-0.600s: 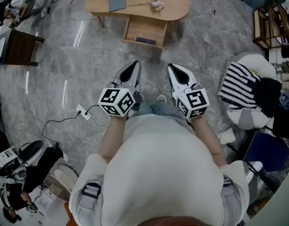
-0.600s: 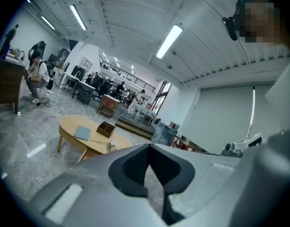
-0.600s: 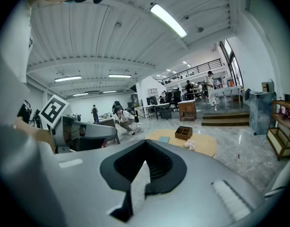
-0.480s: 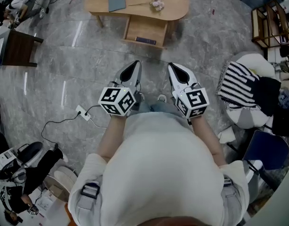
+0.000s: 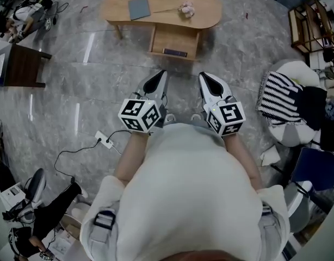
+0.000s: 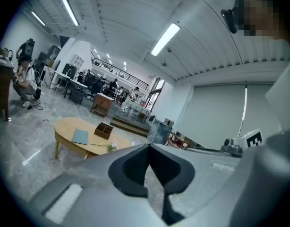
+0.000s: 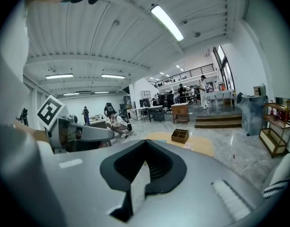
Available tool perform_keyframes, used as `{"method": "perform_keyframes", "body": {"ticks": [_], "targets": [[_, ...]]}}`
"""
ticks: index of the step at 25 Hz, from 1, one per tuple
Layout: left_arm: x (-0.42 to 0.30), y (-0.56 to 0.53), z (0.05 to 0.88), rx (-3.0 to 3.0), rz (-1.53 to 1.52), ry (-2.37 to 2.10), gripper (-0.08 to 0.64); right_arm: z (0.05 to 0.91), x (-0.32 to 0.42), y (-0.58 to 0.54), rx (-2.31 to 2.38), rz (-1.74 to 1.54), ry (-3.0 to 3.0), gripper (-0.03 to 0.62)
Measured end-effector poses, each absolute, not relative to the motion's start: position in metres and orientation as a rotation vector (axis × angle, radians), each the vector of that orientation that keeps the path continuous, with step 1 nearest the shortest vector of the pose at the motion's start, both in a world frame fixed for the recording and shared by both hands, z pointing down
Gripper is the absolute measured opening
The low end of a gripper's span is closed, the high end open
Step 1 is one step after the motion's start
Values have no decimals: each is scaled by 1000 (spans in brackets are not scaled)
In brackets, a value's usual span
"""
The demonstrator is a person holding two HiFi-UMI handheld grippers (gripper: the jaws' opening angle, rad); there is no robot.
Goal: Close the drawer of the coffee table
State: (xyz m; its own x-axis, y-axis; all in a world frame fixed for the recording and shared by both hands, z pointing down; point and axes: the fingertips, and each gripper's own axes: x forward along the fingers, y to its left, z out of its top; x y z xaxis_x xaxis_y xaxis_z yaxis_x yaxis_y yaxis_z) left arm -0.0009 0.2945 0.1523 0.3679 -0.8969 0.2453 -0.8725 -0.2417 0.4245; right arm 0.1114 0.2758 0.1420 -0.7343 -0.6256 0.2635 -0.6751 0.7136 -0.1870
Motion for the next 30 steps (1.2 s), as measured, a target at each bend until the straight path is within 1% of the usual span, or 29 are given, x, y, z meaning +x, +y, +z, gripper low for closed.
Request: {"method": "perform_keyframes", "body": {"ticks": [15, 24, 30], "targets": [[-71, 283, 169, 2138, 0, -1494, 0, 144, 57, 272, 1104, 429, -2713, 0], [-89, 284, 184, 2106, 9, -1487, 0, 156, 54, 268, 1115, 483, -2665, 0], [-97, 266, 198, 2081, 18, -1499, 0, 169, 57, 243, 1127, 501, -2659, 0]]}}
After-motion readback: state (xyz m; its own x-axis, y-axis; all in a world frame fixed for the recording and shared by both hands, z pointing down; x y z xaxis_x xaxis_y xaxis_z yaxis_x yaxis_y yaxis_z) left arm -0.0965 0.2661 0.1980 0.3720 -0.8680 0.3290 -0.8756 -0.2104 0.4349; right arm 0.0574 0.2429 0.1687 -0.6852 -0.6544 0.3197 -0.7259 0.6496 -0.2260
